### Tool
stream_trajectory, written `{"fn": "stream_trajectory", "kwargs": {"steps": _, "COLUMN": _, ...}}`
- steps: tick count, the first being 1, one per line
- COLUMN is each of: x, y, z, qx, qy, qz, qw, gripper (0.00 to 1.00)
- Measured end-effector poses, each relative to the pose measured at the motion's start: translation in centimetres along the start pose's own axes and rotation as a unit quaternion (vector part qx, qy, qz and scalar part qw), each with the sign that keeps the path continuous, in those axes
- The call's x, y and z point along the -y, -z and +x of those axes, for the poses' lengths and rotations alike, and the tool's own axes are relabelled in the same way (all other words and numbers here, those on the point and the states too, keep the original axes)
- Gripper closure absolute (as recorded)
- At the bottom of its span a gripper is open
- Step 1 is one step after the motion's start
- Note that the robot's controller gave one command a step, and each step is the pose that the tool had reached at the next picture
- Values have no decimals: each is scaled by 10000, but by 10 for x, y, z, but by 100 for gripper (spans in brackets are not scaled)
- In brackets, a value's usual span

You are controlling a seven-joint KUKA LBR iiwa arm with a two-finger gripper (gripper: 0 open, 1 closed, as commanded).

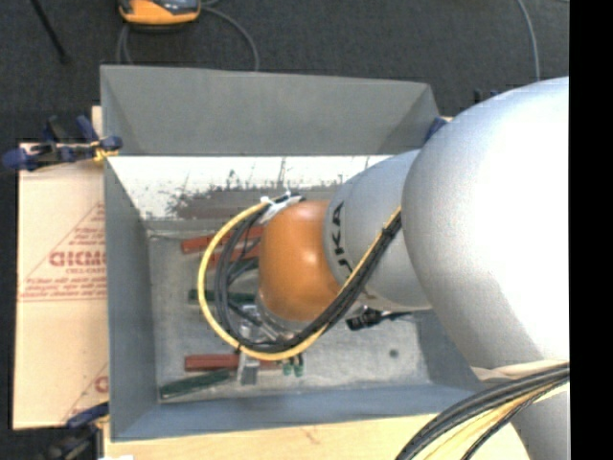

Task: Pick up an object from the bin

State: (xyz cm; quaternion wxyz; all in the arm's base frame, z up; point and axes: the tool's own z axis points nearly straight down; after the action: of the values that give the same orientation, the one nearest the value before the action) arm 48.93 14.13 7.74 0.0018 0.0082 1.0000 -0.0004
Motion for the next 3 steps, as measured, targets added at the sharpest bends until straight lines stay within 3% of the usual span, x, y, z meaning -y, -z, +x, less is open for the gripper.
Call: {"fn": "stream_trajectory", "kwargs": {"steps": 3, "x": 0, "y": 42, "z": 2, "qx": -44, "qy": 7, "qz": 2, "qw": 10000, "gripper": 100}}
